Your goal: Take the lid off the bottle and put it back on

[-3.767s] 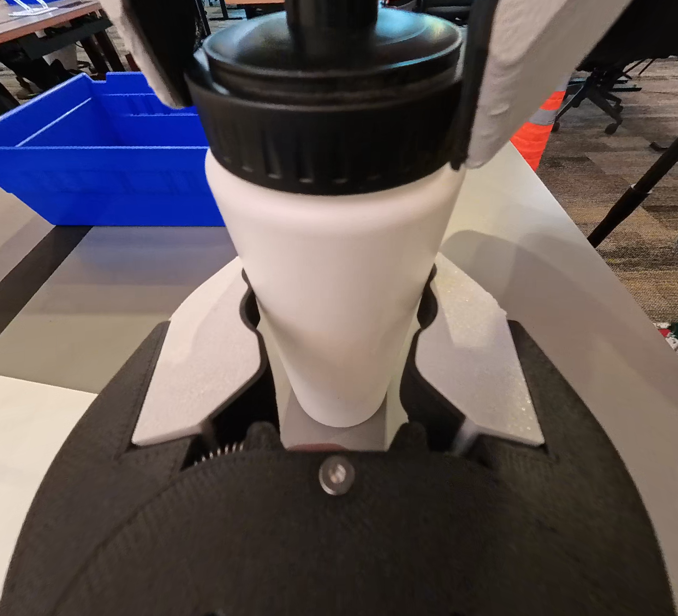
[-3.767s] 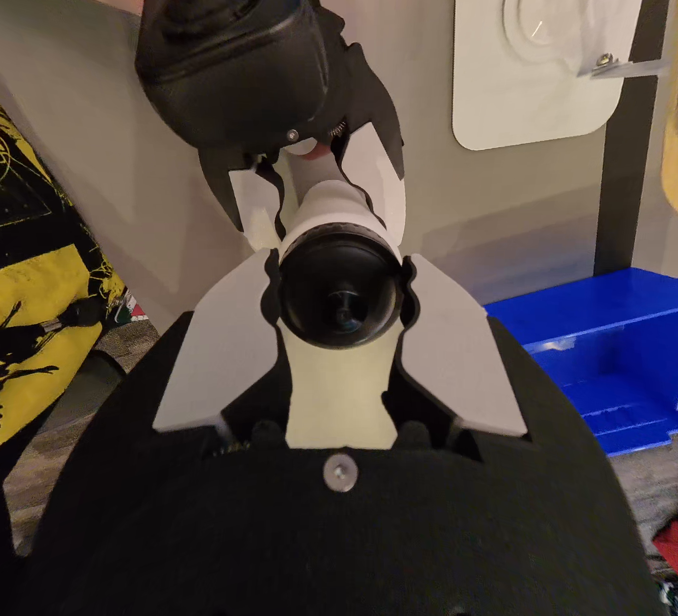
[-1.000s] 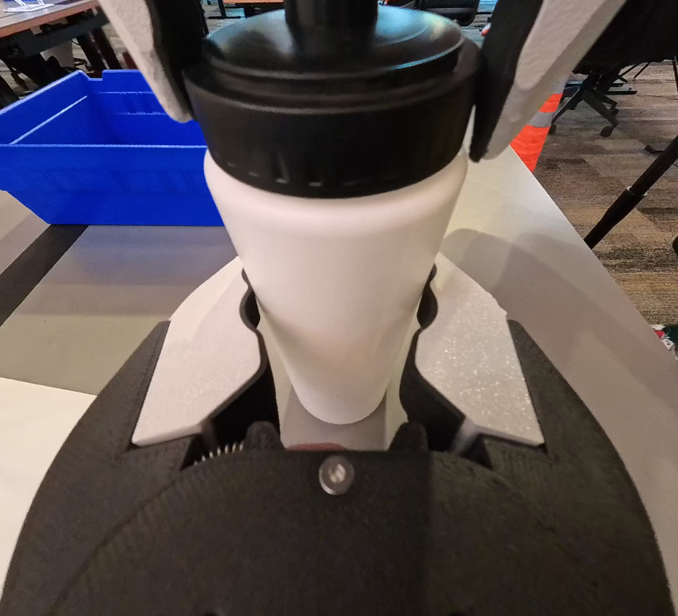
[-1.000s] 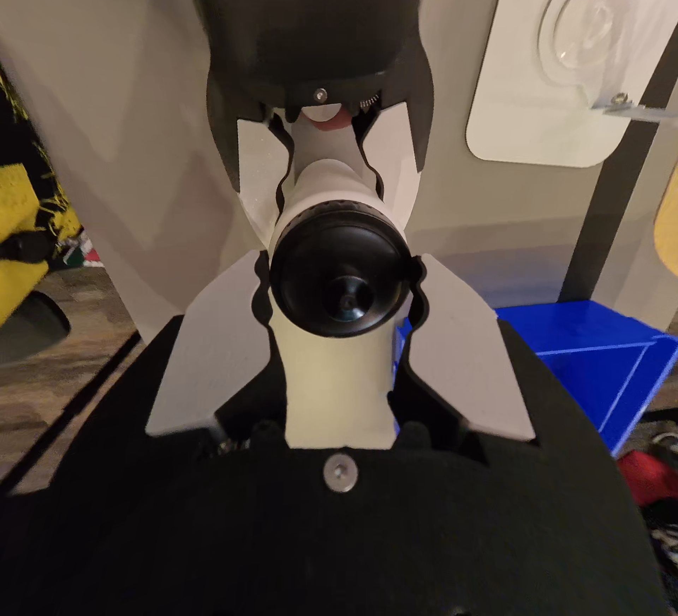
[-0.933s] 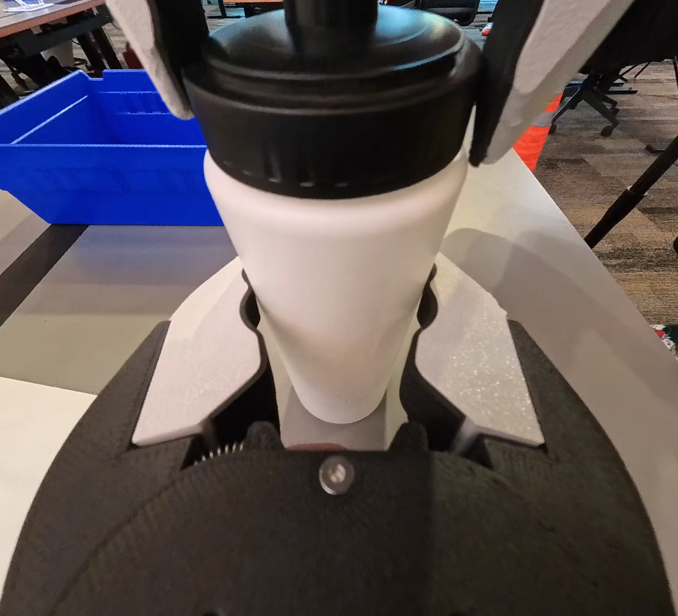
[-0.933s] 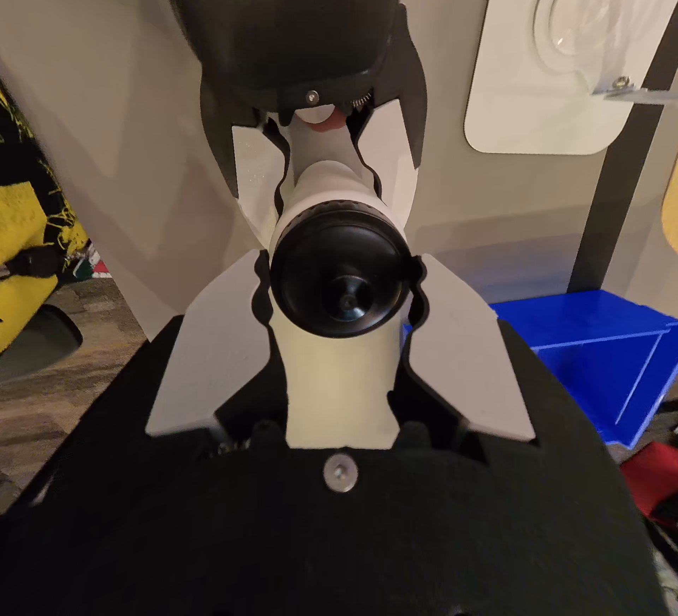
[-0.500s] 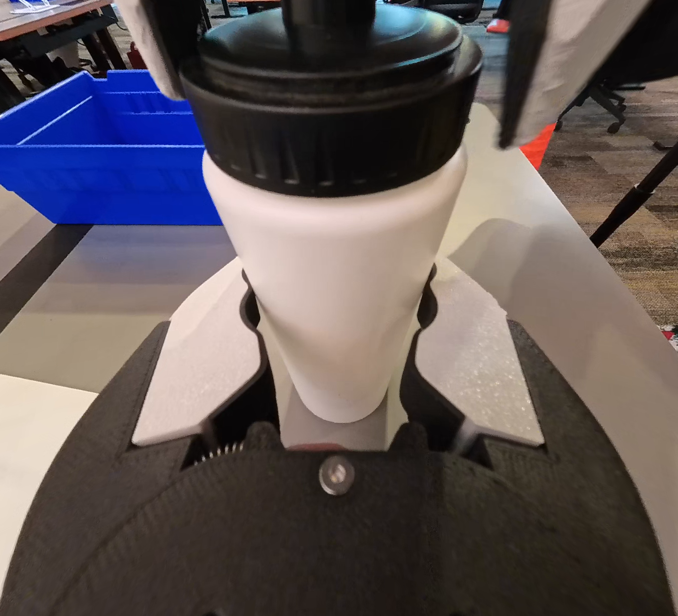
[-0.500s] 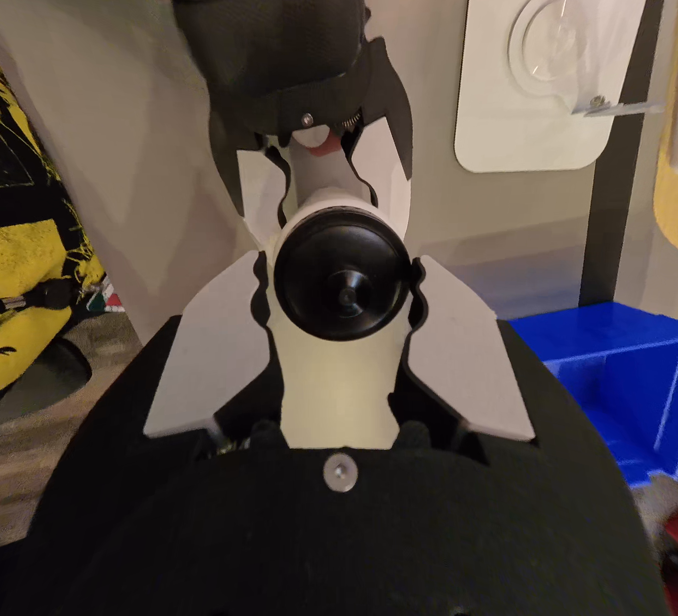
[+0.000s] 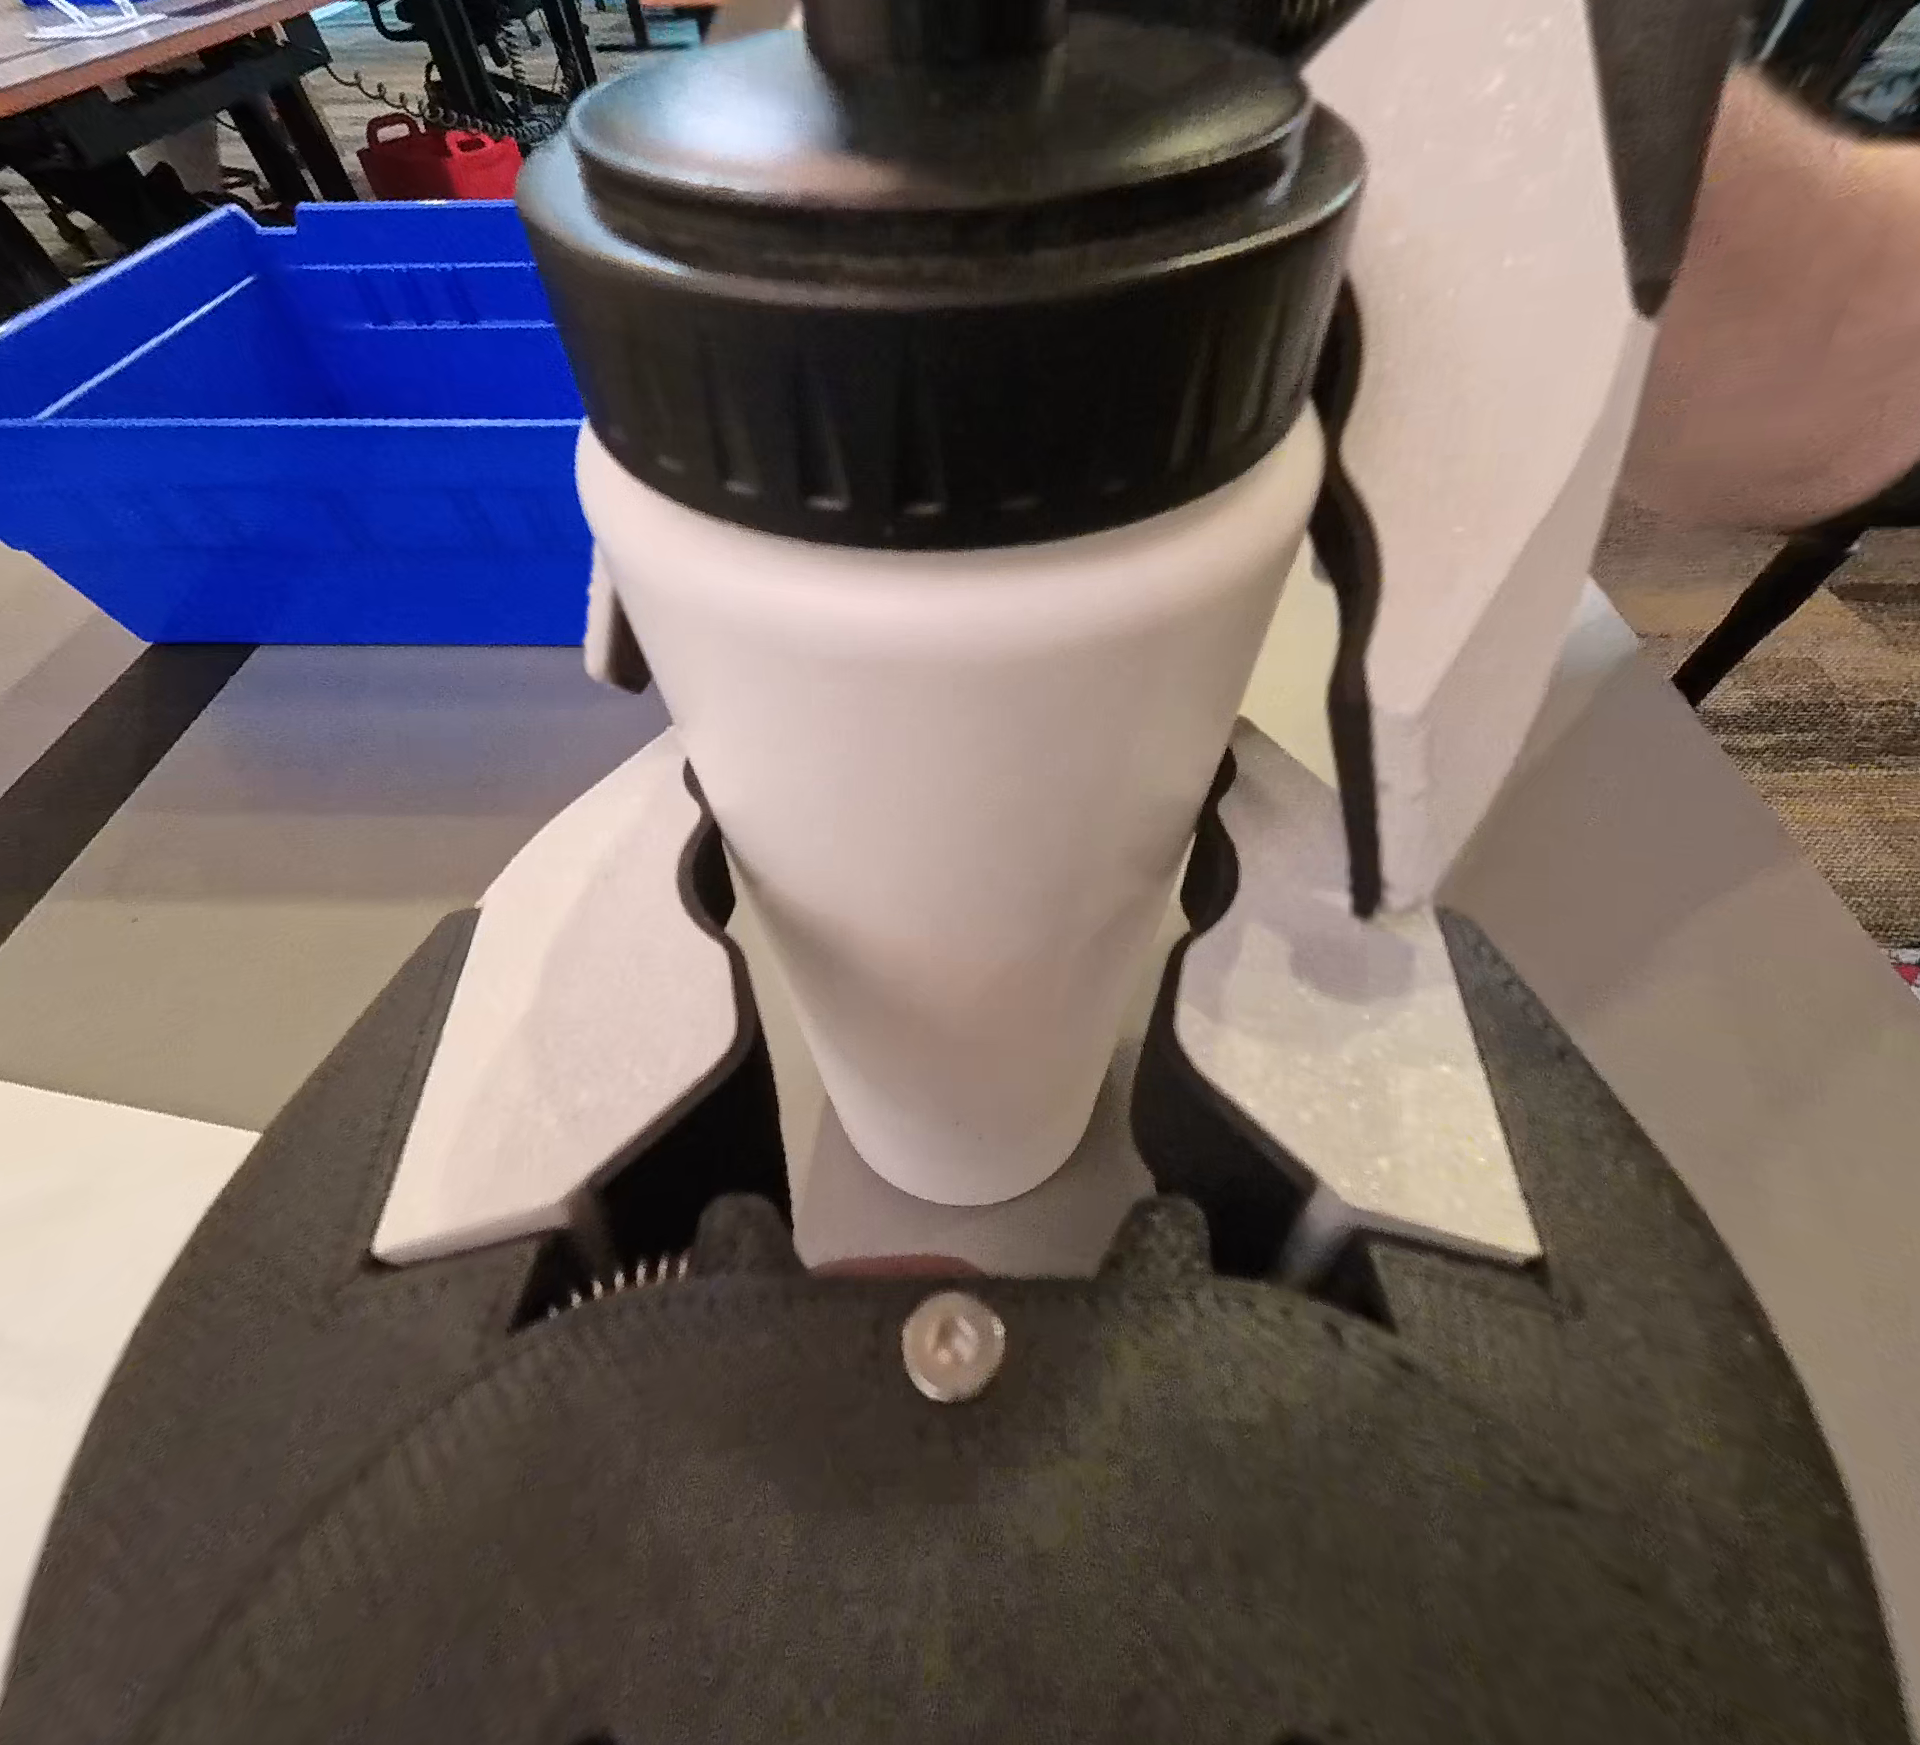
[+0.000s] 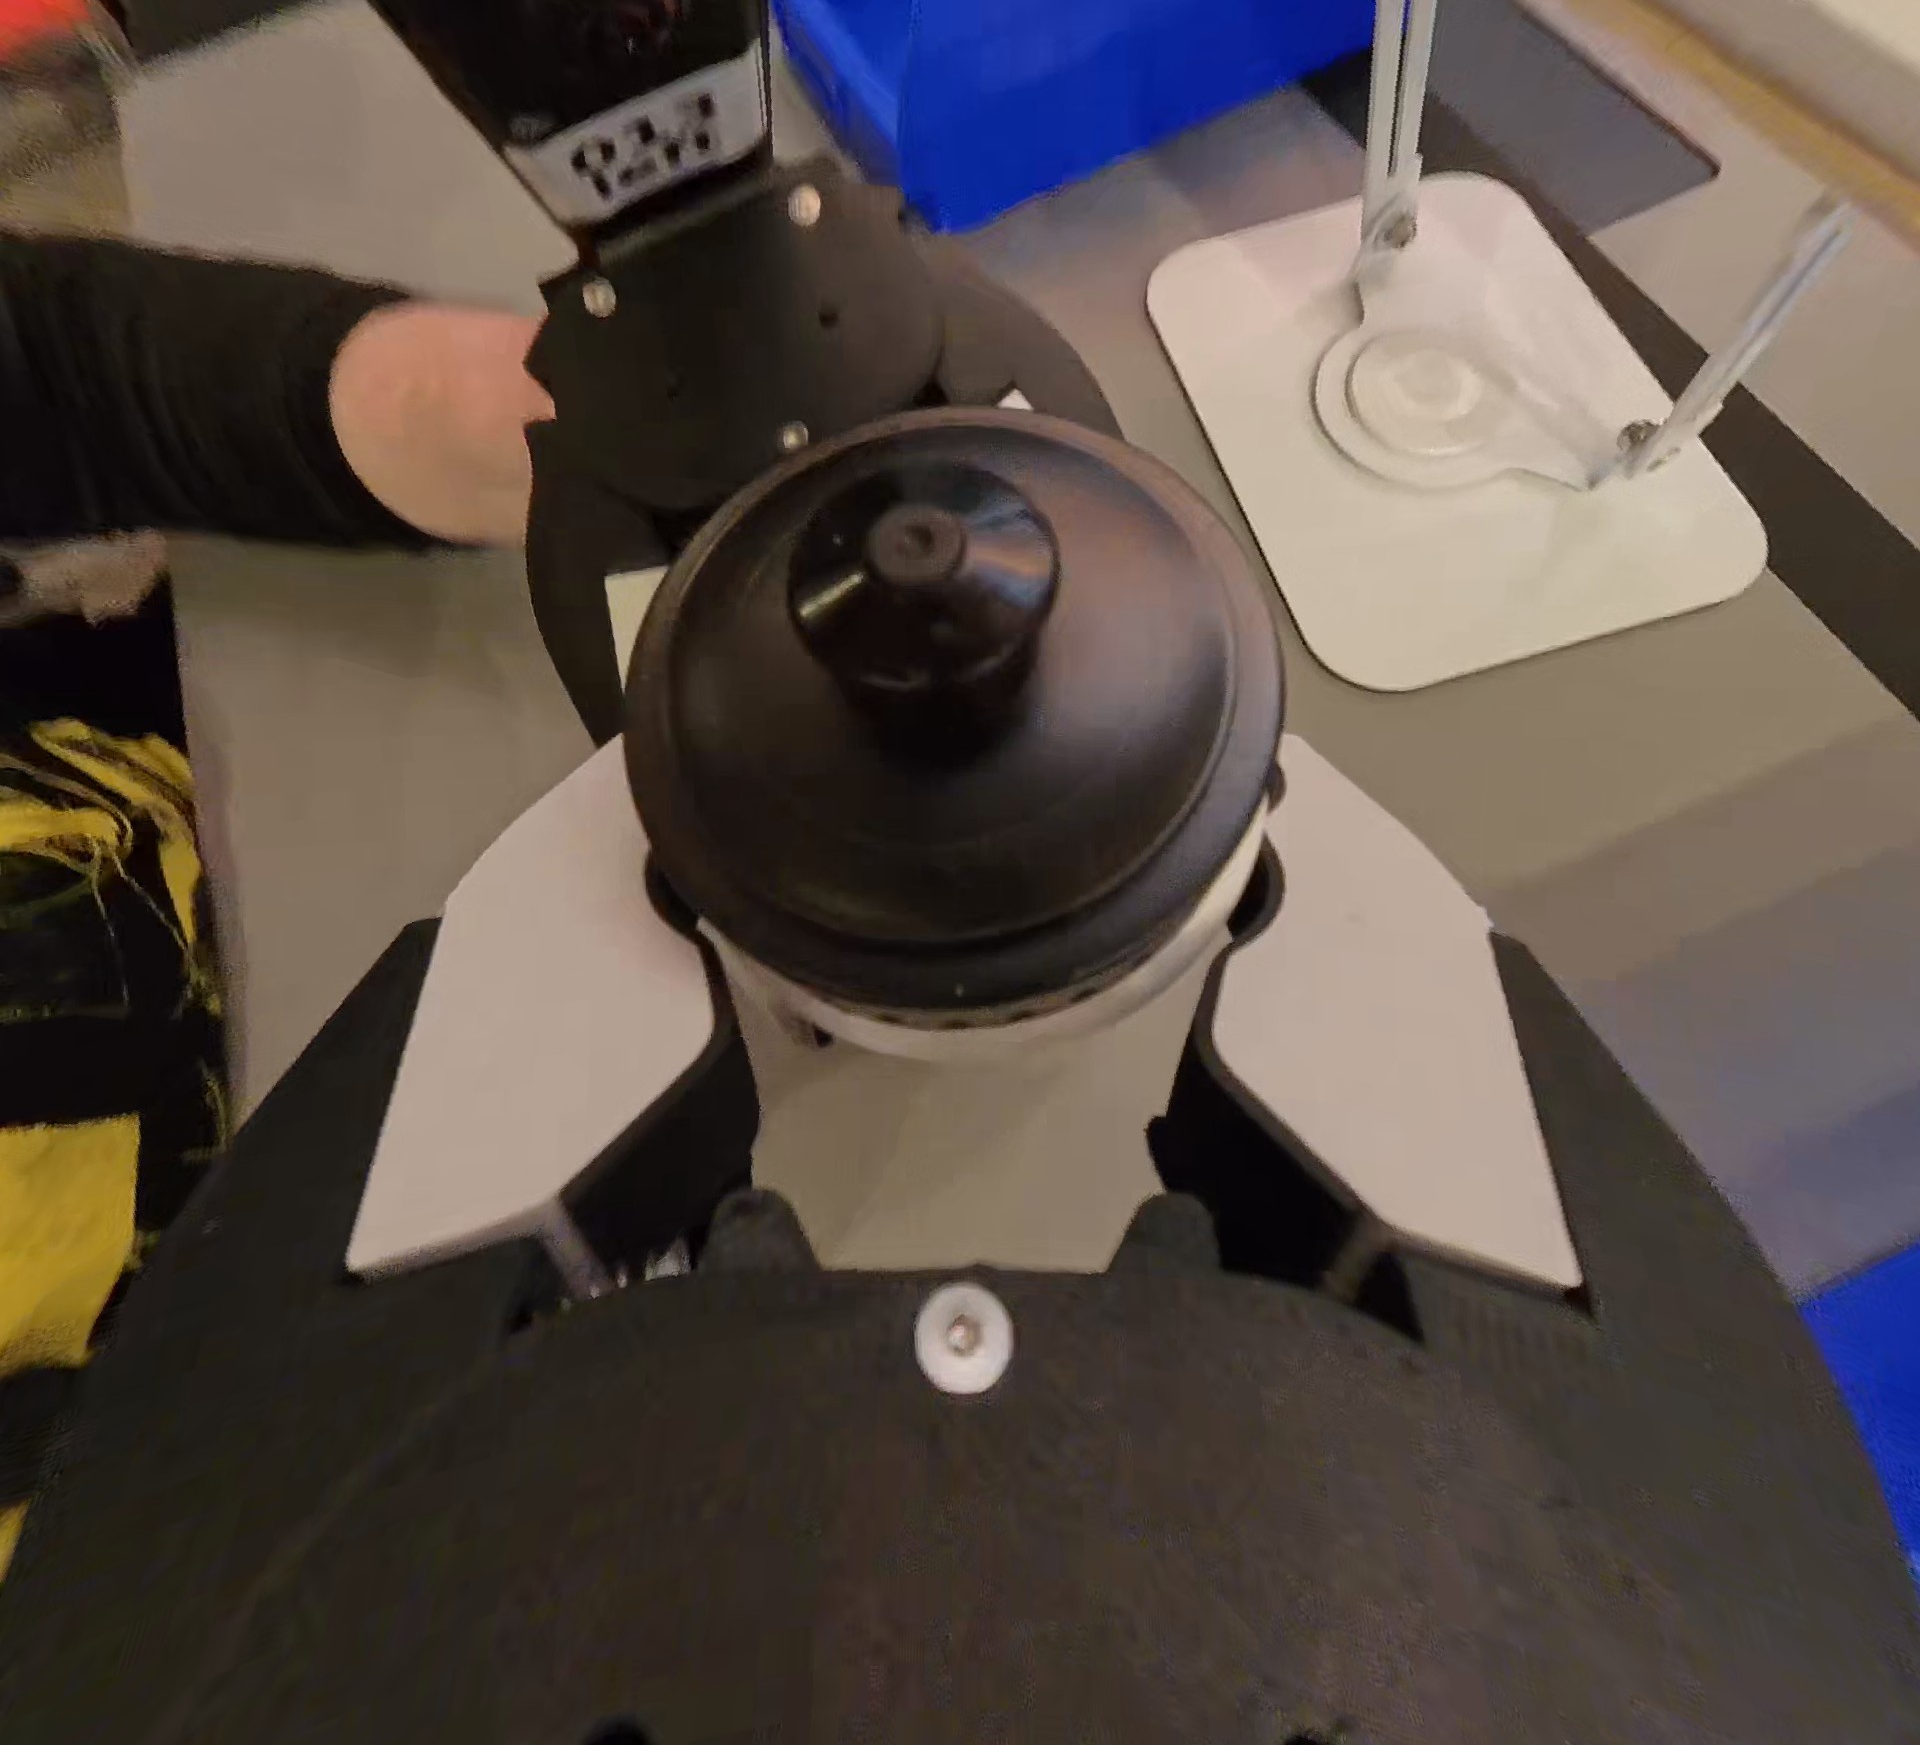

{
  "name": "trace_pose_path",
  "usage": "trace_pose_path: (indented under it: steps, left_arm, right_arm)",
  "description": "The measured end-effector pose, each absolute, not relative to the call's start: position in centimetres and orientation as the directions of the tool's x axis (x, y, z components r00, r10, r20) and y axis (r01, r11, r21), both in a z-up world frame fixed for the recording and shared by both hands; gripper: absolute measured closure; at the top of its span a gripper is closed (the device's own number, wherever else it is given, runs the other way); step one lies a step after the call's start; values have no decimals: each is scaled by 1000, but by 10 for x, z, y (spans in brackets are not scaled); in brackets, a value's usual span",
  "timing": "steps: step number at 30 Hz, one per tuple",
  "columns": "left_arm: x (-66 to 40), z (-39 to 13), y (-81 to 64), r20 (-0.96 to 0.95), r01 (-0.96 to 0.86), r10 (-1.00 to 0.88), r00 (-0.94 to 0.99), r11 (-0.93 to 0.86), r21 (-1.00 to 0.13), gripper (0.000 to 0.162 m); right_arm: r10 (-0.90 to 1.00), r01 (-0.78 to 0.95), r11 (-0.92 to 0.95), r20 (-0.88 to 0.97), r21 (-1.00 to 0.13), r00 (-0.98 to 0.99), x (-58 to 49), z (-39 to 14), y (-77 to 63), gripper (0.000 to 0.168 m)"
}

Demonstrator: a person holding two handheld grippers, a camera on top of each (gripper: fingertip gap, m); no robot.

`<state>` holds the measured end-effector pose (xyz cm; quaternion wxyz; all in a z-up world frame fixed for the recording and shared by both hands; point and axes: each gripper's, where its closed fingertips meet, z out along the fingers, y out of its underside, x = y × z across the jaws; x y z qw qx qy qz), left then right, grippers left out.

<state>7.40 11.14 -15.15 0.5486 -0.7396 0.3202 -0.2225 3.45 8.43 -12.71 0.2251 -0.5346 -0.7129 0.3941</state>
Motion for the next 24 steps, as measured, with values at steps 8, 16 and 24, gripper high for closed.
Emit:
trace_pose_path:
  steps: [8,16,24]
  left_arm:
    - [71,-152,113,-23,-222,-712,702,-188,-957,76]
    - [71,-140,110,-24,-170,-721,693,-131,-977,76]
    - [42,-135,121,-28,-102,-629,777,-81,-991,111]
  right_arm:
    - [947,379,32,-93,-925,-307,22,-119,85,66]
    - [932,332,-26,-142,-943,-332,24,-109,84,67]
    - [983,213,-47,-83,-976,-166,60,-16,151,67]
